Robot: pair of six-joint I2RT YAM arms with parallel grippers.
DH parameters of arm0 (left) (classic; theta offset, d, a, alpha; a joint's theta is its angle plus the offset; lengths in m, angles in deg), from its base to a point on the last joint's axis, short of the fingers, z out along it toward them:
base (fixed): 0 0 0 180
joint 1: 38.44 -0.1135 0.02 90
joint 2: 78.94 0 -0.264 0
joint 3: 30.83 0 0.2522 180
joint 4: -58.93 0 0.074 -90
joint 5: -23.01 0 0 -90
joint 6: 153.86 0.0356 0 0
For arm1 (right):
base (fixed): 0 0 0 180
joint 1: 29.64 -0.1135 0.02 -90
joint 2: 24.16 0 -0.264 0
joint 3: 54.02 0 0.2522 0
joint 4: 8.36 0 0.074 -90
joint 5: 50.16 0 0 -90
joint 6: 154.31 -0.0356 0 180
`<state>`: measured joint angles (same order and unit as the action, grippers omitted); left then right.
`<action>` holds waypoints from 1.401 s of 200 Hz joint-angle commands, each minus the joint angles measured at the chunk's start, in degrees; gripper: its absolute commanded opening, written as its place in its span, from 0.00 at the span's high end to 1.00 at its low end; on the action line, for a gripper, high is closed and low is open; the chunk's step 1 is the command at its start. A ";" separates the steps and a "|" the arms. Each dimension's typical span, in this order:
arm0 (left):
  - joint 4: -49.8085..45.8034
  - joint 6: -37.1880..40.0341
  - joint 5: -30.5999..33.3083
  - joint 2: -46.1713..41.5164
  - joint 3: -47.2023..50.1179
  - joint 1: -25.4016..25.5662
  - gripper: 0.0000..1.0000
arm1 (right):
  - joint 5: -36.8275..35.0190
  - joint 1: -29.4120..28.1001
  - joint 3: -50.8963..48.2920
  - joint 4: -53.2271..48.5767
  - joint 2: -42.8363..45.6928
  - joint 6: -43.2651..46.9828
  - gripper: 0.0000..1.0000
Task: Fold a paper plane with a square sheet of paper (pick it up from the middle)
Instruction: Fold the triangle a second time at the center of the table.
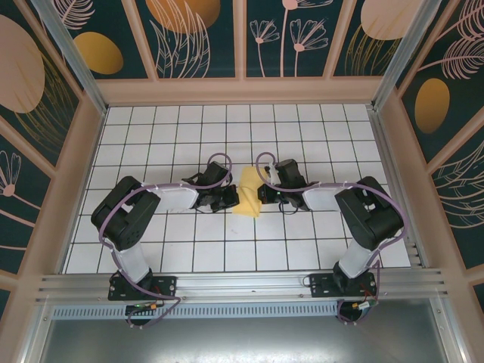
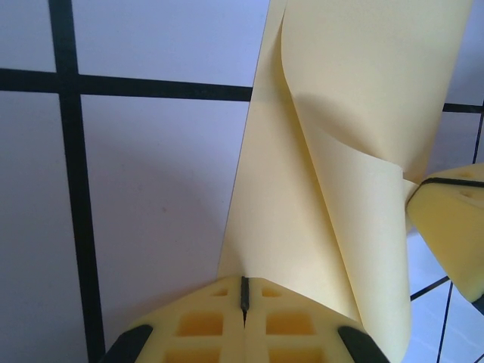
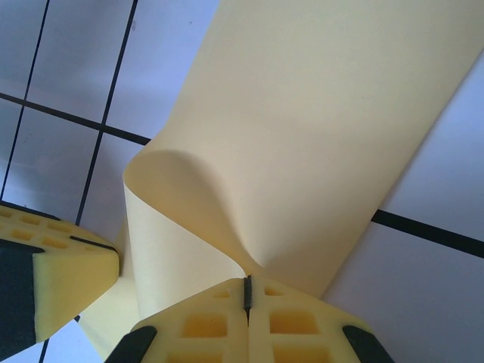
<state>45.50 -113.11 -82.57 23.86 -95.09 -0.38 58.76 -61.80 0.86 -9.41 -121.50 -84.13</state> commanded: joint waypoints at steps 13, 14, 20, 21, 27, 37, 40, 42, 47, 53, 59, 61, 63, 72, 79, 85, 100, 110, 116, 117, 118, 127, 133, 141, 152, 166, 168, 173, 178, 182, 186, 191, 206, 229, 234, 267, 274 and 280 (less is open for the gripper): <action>-4.37 1.08 4.64 2.30 0.49 -0.45 1.00 | -0.94 0.48 1.07 -0.67 -0.88 0.74 1.00; -4.38 1.09 4.66 2.35 0.49 -0.45 1.00 | -0.97 0.50 1.07 -0.67 -0.90 0.74 1.00; -4.38 1.01 4.59 2.40 0.49 -0.45 1.00 | -1.07 0.51 1.02 -0.66 -0.88 0.75 1.00; -4.38 1.05 4.54 2.40 0.49 -0.45 1.00 | -1.07 0.52 1.04 -0.67 -0.90 0.75 1.00; -4.38 1.12 4.58 2.40 0.47 -0.46 1.00 | -1.28 0.47 1.06 -0.70 -0.95 0.74 1.00; -4.38 1.18 4.50 2.48 0.39 -0.47 1.00 | -1.43 0.48 1.15 -0.76 -1.01 0.81 1.00; -4.38 1.10 4.49 2.49 0.32 -0.52 1.00 | -1.42 0.45 1.15 -0.82 -1.08 0.87 1.00; -4.38 1.14 4.50 2.49 0.38 -0.46 1.00 | -1.36 0.50 1.15 -0.84 -1.05 0.91 1.00; -4.38 1.17 4.50 2.51 0.36 -0.45 1.00 | -1.27 0.50 1.28 -0.89 -1.17 0.92 1.00; -4.38 1.07 4.50 2.48 0.40 -0.45 1.00 | -1.17 0.45 1.33 -0.93 -1.21 0.93 1.00; -4.33 1.07 4.50 2.48 0.40 -0.45 1.00 | -1.19 0.51 1.28 -0.93 -1.29 0.96 1.00; -4.37 1.06 4.50 2.49 0.38 -0.45 1.00 | -1.23 0.52 1.32 -0.93 -1.30 0.95 1.00; -4.38 1.08 4.50 2.49 0.40 -0.45 1.00 | -1.25 0.48 1.32 -0.89 -1.35 0.97 1.00; -4.38 1.09 4.52 2.49 0.40 -0.45 1.00 | -1.40 0.51 1.26 -0.93 -1.29 0.99 1.00; -4.38 1.08 4.58 2.40 0.48 -0.45 1.00 | -1.47 0.46 1.24 -0.93 -1.27 0.97 1.00; -4.38 1.17 4.52 2.40 0.49 -0.45 1.00 | -1.60 0.52 1.27 -0.92 -1.32 1.00 1.00; -4.38 1.09 4.50 2.36 0.39 -0.47 1.00 | -1.44 0.52 1.41 -0.87 -1.46 1.00 1.00; -4.38 1.02 4.39 2.40 0.36 -0.45 1.00 | -1.40 0.49 1.42 -0.85 -1.68 1.00 1.00; -4.38 1.09 4.43 2.40 0.38 -0.45 1.00 | -1.44 0.51 1.35 -0.84 -1.67 1.05 1.00; -4.38 1.09 4.42 2.40 0.44 -0.45 1.00 | -1.48 0.52 1.38 -0.84 -1.69 1.03 1.00; -4.38 1.05 4.42 2.40 0.42 -0.45 1.00 | -1.50 0.48 1.40 -0.84 -1.70 1.02 1.00; -4.38 1.09 4.48 2.40 0.49 -0.45 1.00 | -1.49 0.51 1.41 -0.84 -1.71 1.01 1.00; -4.38 1.13 4.46 2.40 0.42 -0.45 1.00 | -1.75 0.51 1.40 -0.91 -1.77 1.00 1.00; -4.34 1.07 4.43 2.40 0.49 -0.45 1.00 | -2.02 0.49 1.41 -1.01 -1.71 0.92 1.00; -4.30 1.07 4.45 2.40 0.50 -0.45 1.00 | -2.33 0.50 1.42 -1.08 -1.62 0.92 1.00; -4.23 1.09 4.41 2.31 0.57 -0.49 1.00 | -2.70 0.46 1.33 -1.10 -1.53 0.85 1.00; -4.21 1.09 4.41 2.25 0.62 -0.46 1.00 | -2.80 0.49 1.33 -1.11 -1.51 0.83 1.00; -4.25 1.07 4.41 2.23 0.52 -0.49 1.00 | -2.83 0.47 1.37 -1.17 -1.56 0.83 1.00; -4.26 0.99 4.41 2.23 0.56 -0.45 1.00 | -2.81 0.47 1.33 -1.07 -1.57 0.83 1.00; -4.28 1.08 4.41 2.22 0.49 -0.45 1.00 | -2.74 0.52 1.33 -1.11 -1.62 0.85 1.00; -4.28 1.02 4.37 2.22 0.56 -0.45 1.00 | -2.72 0.46 1.39 -1.17 -1.62 0.76 1.00; -4.28 1.05 4.43 2.16 0.66 -0.45 1.00 | -2.82 0.51 1.41 -1.24 -1.62 0.74 1.00; -4.29 0.93 4.41 2.14 0.67 -0.45 1.00 | -2.83 0.50 1.24 -1.03 -1.52 0.78 1.00; -4.29 0.99 4.32 2.11 0.66 -0.45 1.00 | -2.38 0.49 1.43 -1.20 -1.88 0.86 1.00; -4.29 1.09 4.42 2.05 0.66 -0.47 1.00 | -2.55 0.50 1.42 -1.20 -1.83 0.76 1.00; -4.21 1.00 4.33 2.04 0.60 -0.45 1.00 | -2.48 0.43 1.25 -1.72 -0.66 0.57 1.00; -4.21 1.00 4.41 2.00 0.67 -0.49 1.00 | -2.48 0.43 1.24 -1.76 -0.42 0.57 1.00; -4.21 0.99 4.41 2.05 0.62 -0.49 1.00 | -2.56 0.43 1.24 -1.90 -0.34 0.64 1.00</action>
<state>45.50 -113.14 -82.57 23.86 -95.09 -0.40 57.20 -61.82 0.90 -9.57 -122.24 -84.13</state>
